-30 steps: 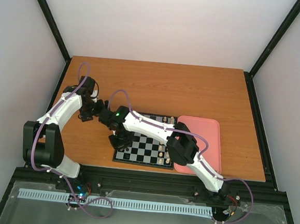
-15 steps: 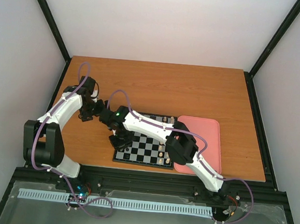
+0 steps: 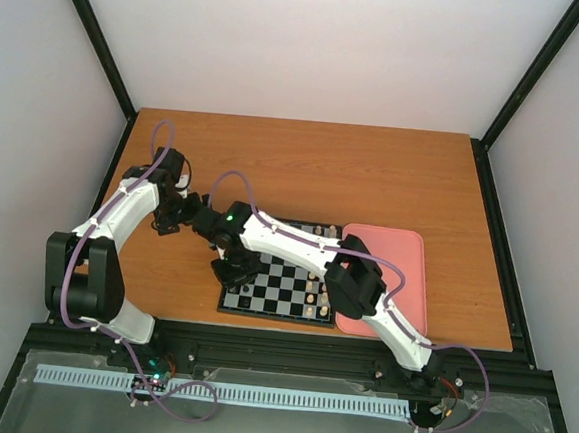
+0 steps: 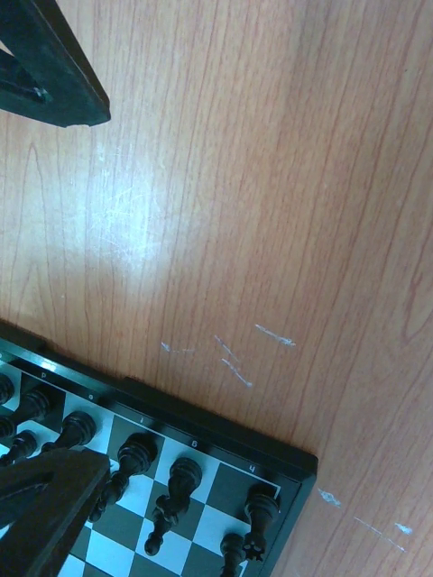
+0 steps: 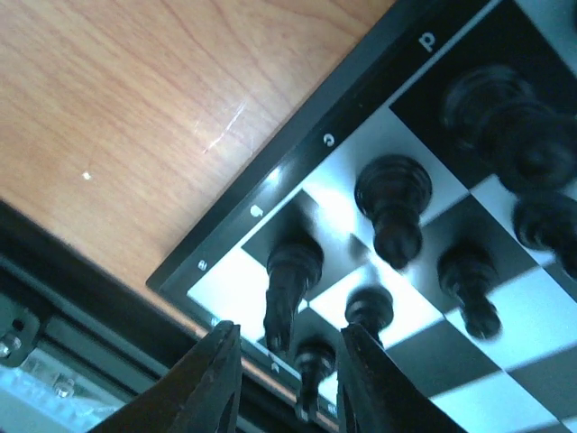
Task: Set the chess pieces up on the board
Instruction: Place the chess piece on the chessboard, then pick up the chess piece from the storage box.
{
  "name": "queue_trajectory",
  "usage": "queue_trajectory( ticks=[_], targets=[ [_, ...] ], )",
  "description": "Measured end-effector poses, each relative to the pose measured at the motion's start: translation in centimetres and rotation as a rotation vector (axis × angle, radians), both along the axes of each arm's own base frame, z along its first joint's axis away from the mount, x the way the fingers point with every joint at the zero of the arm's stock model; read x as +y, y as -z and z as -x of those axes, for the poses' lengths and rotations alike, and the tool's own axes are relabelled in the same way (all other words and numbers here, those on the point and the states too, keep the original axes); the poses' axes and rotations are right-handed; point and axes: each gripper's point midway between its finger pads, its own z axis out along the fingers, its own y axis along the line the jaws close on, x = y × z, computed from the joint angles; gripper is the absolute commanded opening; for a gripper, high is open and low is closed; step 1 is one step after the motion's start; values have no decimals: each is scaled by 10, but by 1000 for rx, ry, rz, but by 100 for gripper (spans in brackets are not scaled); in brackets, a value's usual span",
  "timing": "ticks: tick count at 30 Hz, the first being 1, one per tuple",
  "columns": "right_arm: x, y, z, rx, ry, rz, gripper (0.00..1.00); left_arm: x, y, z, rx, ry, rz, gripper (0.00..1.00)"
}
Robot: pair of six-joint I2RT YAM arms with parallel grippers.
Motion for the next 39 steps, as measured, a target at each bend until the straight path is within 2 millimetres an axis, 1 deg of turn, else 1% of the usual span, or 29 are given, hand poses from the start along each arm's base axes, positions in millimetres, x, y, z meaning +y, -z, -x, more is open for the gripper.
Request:
queue_trajectory(
  ticks=[2, 4, 6, 8, 9, 10, 11, 13, 14, 16, 18, 19, 21, 24, 26, 30, 33, 36, 39],
  targets=[
    [-2, -11, -1, -10, 5, -8, 42, 0, 0, 0, 0, 0, 0, 100],
    [-5, -29, -3, -33, 20, -27, 45, 0, 0, 0, 0, 0, 0, 100],
    [-12, -53, -5, -68, 42, -54, 49, 0, 0, 0, 0, 0, 1, 100],
    [-30, -79, -6, -102, 80, -70, 50, 0, 0, 0, 1, 1, 2, 100],
    [-43, -88, -6, -116, 107, -68, 50, -1, 0, 0, 1, 1, 3, 100],
    [-60, -96, -7, -130, 140, -58, 51, -1, 0, 0, 1, 2, 3, 100],
    [-83, -100, -7, -138, 186, -41, 50, -1, 0, 0, 1, 2, 4, 100],
    [-130, -101, -13, -147, 295, 4, 51, -1, 0, 1, 2, 2, 7, 100],
    [-156, -97, -17, -146, 362, 30, 51, -2, 0, 1, 3, 3, 9, 100],
    [-217, -82, -22, -131, 536, 99, 51, -3, 0, 1, 3, 5, 15, 100],
    [-275, -64, -21, -108, 720, 158, 50, -4, -1, 1, 3, 7, 21, 100],
    [-296, -57, -17, -97, 792, 176, 50, -5, -1, 1, 3, 8, 24, 100],
    [-336, -42, -3, -66, 944, 202, 50, -6, -1, 1, 3, 9, 29, 100],
    [-372, -27, 18, -24, 1113, 222, 50, -7, -1, 1, 3, 11, 37, 100],
    [-386, -18, 28, 2, 1191, 229, 50, -8, -2, 1, 3, 13, 43, 100],
    [-400, -4, 39, 42, 1267, 264, 50, -9, -2, 1, 3, 15, 49, 100],
    [-406, 1, 37, 60, 1299, 279, 51, -10, -2, 1, 3, 16, 52, 100],
    [-411, 5, 34, 74, 1327, 295, 54, -10, -2, 2, 4, 17, 55, 100],
    [-417, 9, 33, 102, 1359, 315, 54, -10, -1, 2, 4, 17, 55, 100]
  ],
)
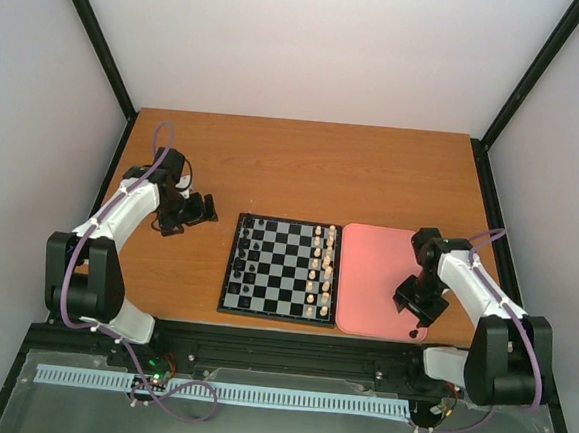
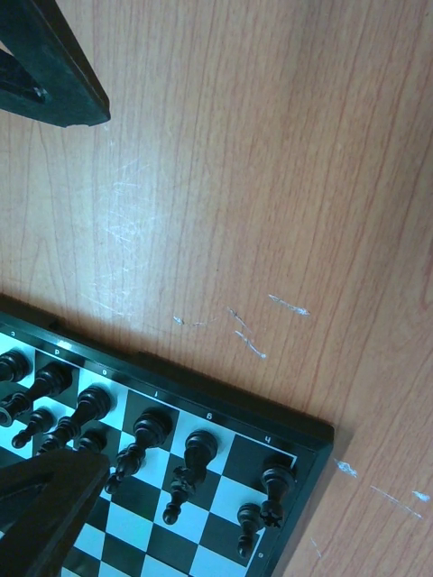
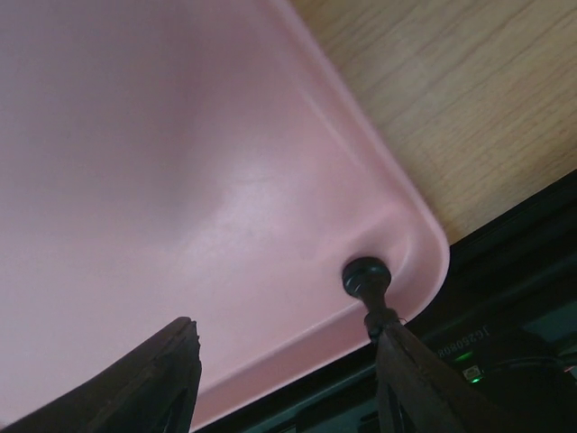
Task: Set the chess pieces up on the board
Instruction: Pick up the chess piece from the storage box.
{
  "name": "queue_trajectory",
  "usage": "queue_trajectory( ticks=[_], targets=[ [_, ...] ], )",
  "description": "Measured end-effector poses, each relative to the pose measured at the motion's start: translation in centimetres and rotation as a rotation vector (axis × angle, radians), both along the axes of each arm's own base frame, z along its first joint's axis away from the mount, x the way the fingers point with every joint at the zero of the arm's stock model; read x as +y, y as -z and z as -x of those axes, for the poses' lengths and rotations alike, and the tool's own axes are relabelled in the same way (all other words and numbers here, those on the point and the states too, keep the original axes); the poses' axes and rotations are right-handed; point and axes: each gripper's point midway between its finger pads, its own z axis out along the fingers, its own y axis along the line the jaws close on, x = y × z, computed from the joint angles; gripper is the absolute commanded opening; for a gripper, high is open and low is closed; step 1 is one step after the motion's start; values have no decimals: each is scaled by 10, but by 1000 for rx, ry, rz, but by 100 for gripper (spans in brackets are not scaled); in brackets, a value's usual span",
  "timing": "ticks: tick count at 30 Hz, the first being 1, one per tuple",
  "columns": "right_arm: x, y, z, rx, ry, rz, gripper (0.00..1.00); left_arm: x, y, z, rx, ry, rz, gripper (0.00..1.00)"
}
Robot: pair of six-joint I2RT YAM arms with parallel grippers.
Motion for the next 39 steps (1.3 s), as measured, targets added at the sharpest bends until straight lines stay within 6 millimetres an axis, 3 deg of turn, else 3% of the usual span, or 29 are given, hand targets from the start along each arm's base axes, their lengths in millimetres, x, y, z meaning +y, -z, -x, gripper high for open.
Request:
queue_trajectory(
  ticks=[8, 15, 27, 39],
  targets=[
    [-1, 16, -1, 23, 147, -33, 49, 0, 2, 0, 7, 0, -2, 100],
    [3, 13, -3, -6, 231, -48, 49, 1, 4, 0, 13, -1, -5, 100],
    [2, 4, 16, 64, 231, -35, 44, 0, 9, 0, 30, 0, -5, 100],
    [-10, 13, 20, 151, 204, 13, 43, 0, 9, 0, 30, 0, -2, 100]
  ],
)
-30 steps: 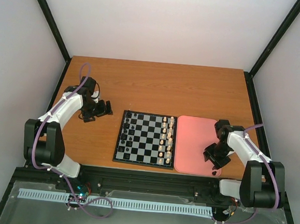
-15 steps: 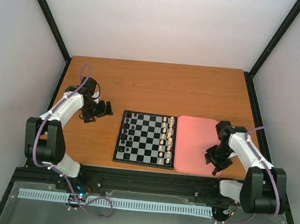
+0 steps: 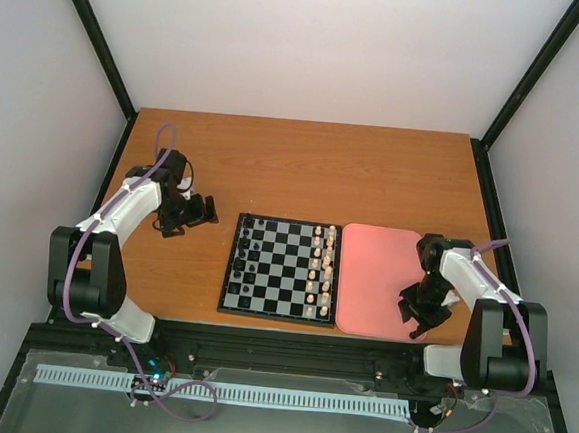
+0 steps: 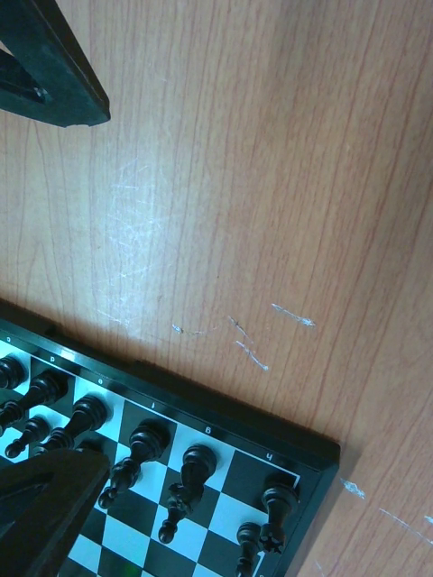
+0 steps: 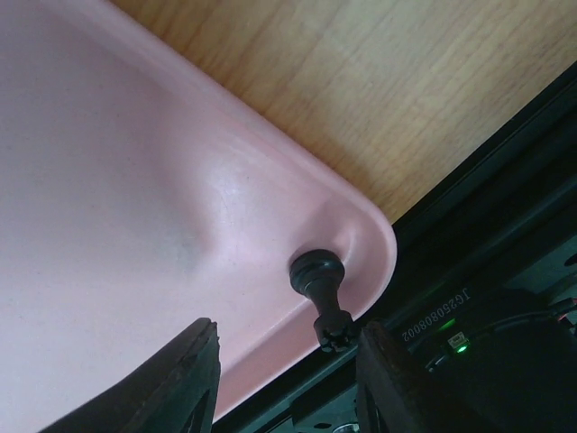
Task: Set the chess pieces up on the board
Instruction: Pick up the chess piece from the storage box.
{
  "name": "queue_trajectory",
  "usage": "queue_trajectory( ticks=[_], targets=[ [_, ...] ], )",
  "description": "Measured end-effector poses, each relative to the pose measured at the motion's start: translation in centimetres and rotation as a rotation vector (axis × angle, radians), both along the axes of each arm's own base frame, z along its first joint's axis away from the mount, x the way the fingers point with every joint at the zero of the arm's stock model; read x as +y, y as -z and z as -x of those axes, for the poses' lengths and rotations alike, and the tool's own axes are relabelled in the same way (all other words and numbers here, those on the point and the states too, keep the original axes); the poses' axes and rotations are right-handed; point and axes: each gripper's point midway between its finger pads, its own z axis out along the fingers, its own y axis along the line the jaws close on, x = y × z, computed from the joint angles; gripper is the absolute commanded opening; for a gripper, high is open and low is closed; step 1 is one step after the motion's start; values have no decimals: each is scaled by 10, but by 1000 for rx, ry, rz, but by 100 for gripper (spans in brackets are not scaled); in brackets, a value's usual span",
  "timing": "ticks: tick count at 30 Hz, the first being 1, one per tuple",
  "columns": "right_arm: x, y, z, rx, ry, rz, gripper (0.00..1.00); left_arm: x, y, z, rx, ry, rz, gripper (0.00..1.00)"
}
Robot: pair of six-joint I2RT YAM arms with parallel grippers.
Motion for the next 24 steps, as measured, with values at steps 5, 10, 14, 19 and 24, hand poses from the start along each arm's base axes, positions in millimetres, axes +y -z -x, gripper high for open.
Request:
queue_trajectory(
  ticks=[5, 10, 14, 19, 24],
  targets=[
    [-5, -2, -6, -16, -20, 23, 39, 0, 0, 0, 0, 0, 0, 100],
    [-8, -1, -12, -24, -42, 34, 33, 0, 0, 0, 0, 0, 0, 100],
    [-7, 4, -13, -33, -44, 25, 34, 1, -1, 0, -5, -1, -5, 100],
    [-4, 8, -7, -18, -34, 12, 35, 2, -5, 0, -20, -2, -9, 100],
    [2, 5, -10, -66, 4, -14, 36, 2, -5, 0, -21, -2, -10, 100]
  ],
)
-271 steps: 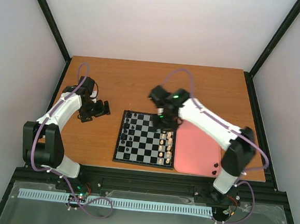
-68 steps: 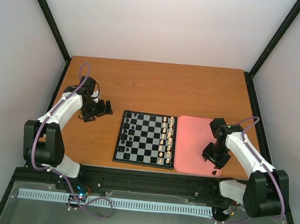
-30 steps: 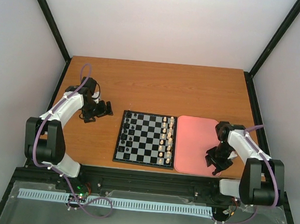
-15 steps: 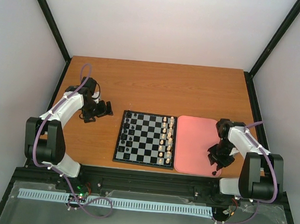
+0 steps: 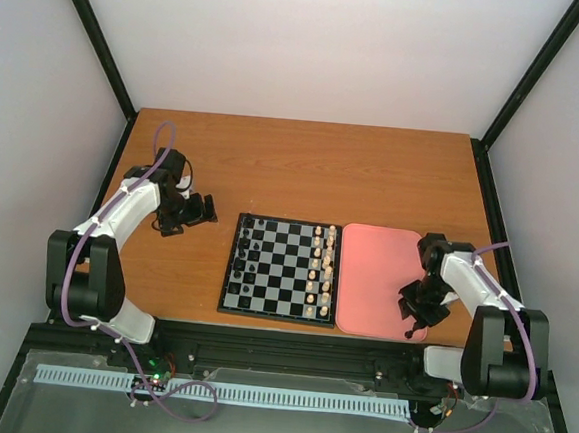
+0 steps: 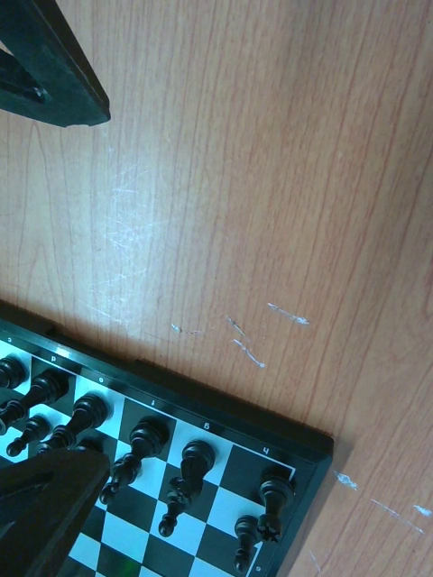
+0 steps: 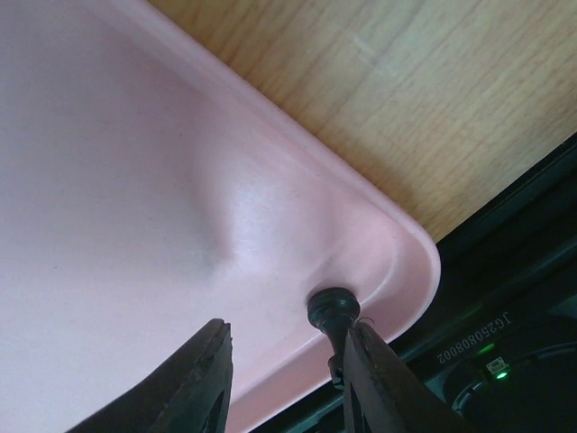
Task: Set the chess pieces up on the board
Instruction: Pick up the chess piece from the storage box.
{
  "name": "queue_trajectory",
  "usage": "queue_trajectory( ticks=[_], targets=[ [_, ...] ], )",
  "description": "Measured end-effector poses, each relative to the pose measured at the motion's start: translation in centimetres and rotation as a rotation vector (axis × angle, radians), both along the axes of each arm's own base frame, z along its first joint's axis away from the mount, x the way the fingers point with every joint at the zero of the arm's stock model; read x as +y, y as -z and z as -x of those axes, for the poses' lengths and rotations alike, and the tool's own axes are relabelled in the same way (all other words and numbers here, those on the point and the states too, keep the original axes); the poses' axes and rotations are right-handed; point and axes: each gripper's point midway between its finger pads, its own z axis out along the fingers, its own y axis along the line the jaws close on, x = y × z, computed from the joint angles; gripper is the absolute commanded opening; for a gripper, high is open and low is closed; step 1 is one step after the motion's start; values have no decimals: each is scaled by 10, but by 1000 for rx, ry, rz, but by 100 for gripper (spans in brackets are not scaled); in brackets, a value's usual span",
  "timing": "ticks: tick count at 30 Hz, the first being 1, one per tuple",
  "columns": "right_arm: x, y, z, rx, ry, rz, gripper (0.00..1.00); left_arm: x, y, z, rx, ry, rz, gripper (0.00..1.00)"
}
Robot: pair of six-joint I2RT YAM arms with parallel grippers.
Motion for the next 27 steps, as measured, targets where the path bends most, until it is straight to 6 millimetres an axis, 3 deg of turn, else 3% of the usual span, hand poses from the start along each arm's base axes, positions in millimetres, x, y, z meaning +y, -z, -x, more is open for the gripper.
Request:
queue_trajectory(
  ticks=[14, 20, 27],
  targets=[
    [10, 8, -4, -50, 20, -58, 35, 0, 0, 0, 0, 0, 0, 100],
    [13, 4, -6, -80, 23, -76, 26, 0, 0, 0, 0, 0, 0, 100],
    [12, -1, -5, -71, 0, -71, 30, 0, 0, 0, 0, 0, 0, 100]
  ],
)
